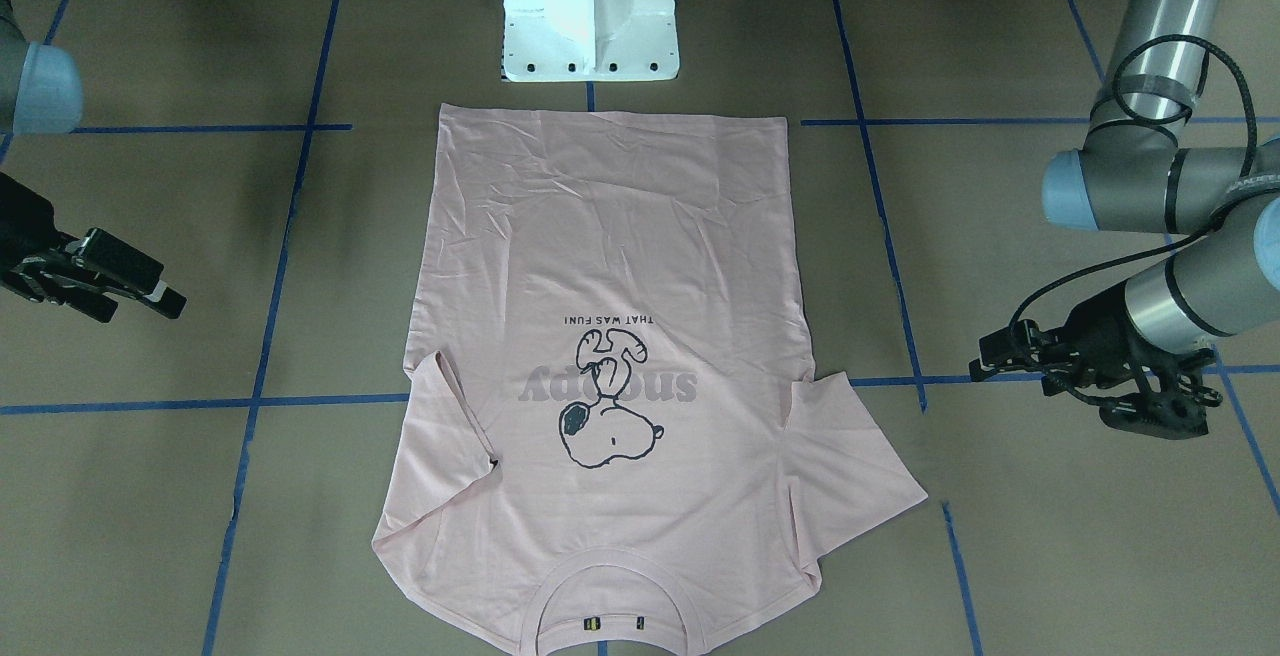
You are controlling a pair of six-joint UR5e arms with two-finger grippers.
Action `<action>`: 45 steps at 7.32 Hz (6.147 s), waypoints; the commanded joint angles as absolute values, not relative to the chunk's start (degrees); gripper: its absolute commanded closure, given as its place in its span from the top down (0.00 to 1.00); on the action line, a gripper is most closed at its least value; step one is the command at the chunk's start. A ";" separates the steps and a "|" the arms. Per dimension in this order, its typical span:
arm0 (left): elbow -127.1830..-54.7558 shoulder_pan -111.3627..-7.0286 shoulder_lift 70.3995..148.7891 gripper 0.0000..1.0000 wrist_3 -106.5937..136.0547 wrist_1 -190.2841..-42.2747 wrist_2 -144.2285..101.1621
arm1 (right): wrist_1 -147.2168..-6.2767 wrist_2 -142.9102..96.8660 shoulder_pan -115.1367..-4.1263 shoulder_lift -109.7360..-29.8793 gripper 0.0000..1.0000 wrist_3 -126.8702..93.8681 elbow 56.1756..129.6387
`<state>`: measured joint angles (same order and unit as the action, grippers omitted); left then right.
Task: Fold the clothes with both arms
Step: 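Release the sleeve and raise the right gripper while the left gripper approaches, then grasp the other sleeve with the left gripper and fold it inward, then move the right gripper to the hem corner nearest the robot while left holds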
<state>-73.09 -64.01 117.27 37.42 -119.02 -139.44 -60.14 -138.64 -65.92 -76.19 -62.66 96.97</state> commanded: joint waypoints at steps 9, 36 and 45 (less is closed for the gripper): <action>-55.85 -56.78 126.20 0.78 38.41 -138.57 -125.27 | -60.12 -137.99 -70.84 -83.32 1.00 -49.84 95.36; -46.94 -46.32 142.47 0.00 63.19 -141.86 -110.40 | -60.21 -137.90 -70.84 -83.50 1.00 -49.39 96.86; -87.09 -46.40 115.85 0.74 68.03 -135.82 -124.17 | -60.38 -101.17 -25.49 -86.54 0.97 -101.21 117.82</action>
